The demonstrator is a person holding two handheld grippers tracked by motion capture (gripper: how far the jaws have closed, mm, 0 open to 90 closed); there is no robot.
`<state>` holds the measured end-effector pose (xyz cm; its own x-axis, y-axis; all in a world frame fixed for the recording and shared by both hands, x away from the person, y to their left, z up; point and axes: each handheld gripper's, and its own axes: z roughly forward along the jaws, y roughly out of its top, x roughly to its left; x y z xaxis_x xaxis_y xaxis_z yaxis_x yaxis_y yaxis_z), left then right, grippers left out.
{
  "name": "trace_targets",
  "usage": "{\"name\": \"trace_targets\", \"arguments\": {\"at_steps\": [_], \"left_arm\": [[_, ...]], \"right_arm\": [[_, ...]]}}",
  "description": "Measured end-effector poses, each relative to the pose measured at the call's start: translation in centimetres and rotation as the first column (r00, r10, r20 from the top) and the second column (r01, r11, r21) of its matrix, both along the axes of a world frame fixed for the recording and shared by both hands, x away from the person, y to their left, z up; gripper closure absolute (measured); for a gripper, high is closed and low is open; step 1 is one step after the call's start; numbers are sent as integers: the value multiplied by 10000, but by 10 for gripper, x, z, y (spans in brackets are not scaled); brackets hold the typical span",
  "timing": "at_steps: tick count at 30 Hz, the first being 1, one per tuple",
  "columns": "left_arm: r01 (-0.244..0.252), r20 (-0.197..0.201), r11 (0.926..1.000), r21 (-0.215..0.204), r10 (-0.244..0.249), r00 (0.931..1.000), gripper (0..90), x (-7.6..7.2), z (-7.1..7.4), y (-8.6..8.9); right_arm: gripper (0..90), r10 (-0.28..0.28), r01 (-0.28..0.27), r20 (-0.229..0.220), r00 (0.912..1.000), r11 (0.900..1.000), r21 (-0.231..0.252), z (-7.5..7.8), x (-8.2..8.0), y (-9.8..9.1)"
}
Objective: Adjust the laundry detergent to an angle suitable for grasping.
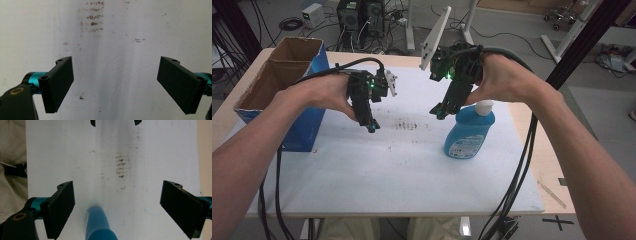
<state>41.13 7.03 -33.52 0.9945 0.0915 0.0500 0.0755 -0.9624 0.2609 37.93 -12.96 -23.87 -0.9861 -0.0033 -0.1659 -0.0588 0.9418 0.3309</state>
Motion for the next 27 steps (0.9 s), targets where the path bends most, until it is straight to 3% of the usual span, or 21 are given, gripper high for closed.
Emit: {"name": "trace_targets", "arguments": {"at_steps": [27], "left_arm": [[-35, 269, 9997, -259, 42, 9996, 138, -3, 12, 6]], "right_arm": [[118, 60, -60, 3, 10000, 9999, -138, -2, 1, 5]]}}
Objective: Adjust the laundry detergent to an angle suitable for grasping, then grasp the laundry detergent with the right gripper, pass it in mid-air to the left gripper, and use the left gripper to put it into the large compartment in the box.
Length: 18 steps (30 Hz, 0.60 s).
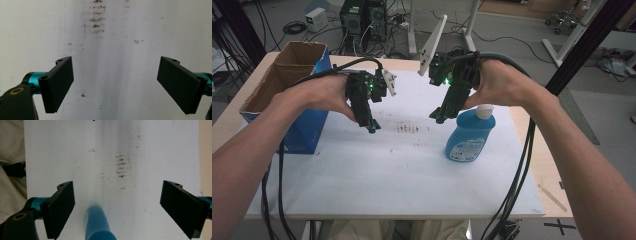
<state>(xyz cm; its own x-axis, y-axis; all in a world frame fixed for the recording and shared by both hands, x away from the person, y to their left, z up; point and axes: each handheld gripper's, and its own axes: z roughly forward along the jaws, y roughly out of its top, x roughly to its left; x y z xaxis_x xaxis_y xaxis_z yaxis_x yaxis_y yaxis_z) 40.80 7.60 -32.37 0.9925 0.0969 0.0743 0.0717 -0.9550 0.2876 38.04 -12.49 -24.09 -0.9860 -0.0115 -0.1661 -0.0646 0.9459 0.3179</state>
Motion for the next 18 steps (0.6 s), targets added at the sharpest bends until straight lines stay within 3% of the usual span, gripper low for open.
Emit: {"name": "trace_targets", "arguments": {"at_steps": [11, 18], "left_arm": [[-123, -128, 9999, -67, 122, 9998, 139, 0, 0, -1], [-176, -106, 9998, -121, 175, 9998, 138, 1, 1, -1]], "right_arm": [[118, 39, -39, -23, 10000, 10000, -18, 1, -3, -3], [118, -135, 134, 47, 9999, 9998, 127, 2, -6, -18]]}}
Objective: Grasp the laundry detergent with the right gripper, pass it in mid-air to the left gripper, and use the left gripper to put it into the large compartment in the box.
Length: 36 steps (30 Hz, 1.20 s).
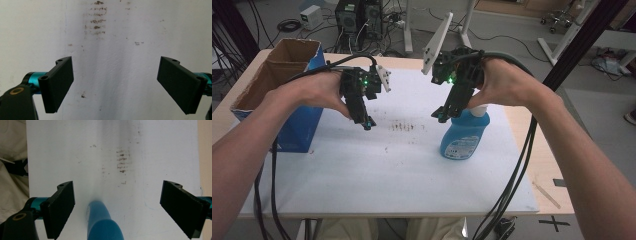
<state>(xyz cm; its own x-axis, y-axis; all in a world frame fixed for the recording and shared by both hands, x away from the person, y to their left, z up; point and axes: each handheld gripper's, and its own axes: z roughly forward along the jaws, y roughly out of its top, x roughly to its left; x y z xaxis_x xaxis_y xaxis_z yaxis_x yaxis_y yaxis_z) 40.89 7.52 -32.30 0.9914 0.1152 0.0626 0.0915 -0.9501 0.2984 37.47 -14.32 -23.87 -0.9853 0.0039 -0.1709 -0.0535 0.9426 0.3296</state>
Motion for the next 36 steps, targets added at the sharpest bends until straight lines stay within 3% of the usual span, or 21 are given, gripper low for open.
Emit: {"name": "trace_targets", "arguments": {"at_steps": [15, 23, 36], "left_arm": [[47, 99, 9997, -230, -45, 9999, 138, -2, 5, 3], [5, 56, 9997, -228, -4, 10000, 138, -2, 5, 4], [25, -17, 9999, -158, -25, 10000, 138, -2, 2, 1]], "right_arm": [[118, -640, 642, -426, 9970, 9979, 22, -17, 2, -40], [118, -788, 788, -351, 9963, 9969, 7, -21, 2, -53], [118, -777, 815, -639, 9949, 9949, 588, -39, 4, -80]]}}
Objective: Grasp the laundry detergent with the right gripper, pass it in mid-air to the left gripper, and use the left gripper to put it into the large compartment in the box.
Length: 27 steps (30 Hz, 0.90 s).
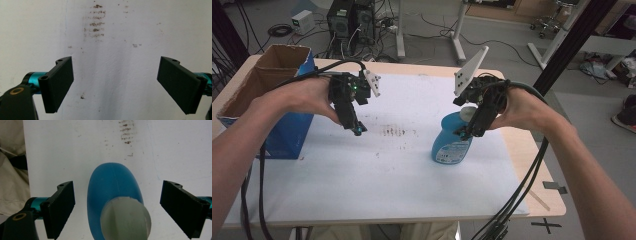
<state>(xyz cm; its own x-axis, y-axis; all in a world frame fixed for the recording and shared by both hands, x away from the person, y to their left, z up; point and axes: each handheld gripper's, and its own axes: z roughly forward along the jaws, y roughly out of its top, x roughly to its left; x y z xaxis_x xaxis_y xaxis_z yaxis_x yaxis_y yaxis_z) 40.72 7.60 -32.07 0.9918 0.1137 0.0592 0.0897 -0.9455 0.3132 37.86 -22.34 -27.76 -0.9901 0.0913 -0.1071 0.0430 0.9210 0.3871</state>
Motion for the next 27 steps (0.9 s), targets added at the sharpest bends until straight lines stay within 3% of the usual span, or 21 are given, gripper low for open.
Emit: {"name": "trace_targets", "arguments": {"at_steps": [14, 27], "left_arm": [[-7, 74, 10000, 6, 7, 10000, 139, -1, 1, 1], [32, 107, 10000, 0, -32, 9999, 138, -2, 2, 1]], "right_arm": [[118, 11, 7, -266, 9996, 9978, 663, -21, 0, -23], [119, -59, 115, -400, 9992, 9898, 1418, -44, -2, -38]]}}
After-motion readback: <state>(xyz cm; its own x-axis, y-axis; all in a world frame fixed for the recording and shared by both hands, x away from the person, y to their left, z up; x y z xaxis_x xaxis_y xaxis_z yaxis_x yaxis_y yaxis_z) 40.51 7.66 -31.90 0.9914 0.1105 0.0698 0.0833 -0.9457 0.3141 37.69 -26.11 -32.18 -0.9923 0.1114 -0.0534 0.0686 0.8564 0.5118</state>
